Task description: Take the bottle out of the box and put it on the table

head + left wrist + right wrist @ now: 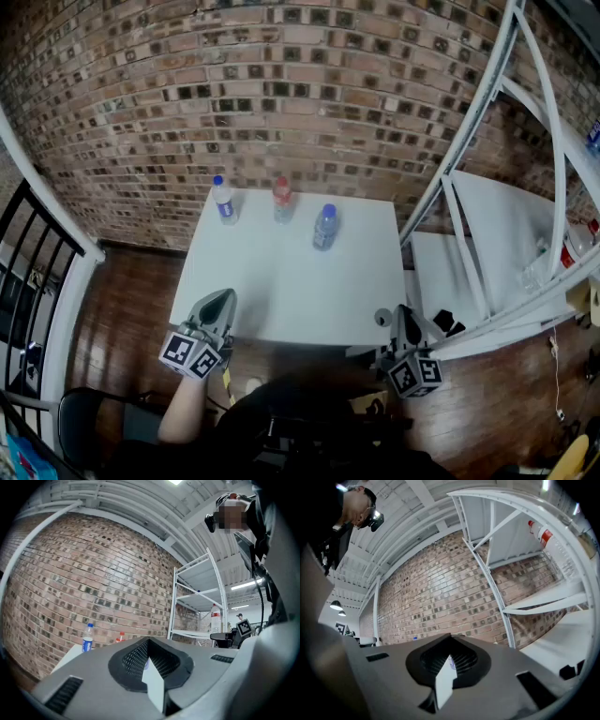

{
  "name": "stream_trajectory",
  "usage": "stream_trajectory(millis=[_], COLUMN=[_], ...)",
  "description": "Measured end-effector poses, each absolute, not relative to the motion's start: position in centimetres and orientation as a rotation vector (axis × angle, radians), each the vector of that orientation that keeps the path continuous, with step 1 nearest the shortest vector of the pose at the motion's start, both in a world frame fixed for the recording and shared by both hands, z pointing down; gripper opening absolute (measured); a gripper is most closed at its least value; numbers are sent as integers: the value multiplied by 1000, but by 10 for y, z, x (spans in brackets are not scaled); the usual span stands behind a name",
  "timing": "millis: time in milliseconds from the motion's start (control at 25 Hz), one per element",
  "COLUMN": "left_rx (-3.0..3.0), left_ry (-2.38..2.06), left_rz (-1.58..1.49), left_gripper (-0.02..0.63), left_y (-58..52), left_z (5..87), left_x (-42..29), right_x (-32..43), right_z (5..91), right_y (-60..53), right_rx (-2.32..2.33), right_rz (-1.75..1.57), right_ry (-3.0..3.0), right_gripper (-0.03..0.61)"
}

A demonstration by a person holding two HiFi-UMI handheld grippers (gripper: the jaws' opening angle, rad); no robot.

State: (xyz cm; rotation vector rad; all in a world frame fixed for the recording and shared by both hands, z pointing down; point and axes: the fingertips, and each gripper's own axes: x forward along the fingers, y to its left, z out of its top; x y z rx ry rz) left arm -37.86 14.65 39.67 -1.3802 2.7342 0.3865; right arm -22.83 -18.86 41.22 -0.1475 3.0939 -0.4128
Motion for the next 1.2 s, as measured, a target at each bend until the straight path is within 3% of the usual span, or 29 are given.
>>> stream_trajectory(millis=[680,1200], left_rx=[-1949,-2312], left_ry=[2418,2108], left_rz=[399,402], left_gripper=[3,3], left_y=[-36,-80], left_z=[400,391], left_x=[-306,-282], right_x=[-42,58], right_z=[433,432], right_y=[-286,-235], right_rx=[-758,-1215], right_rz=[-420,-385], right_ry=[2962,2750], right_gripper=[3,2])
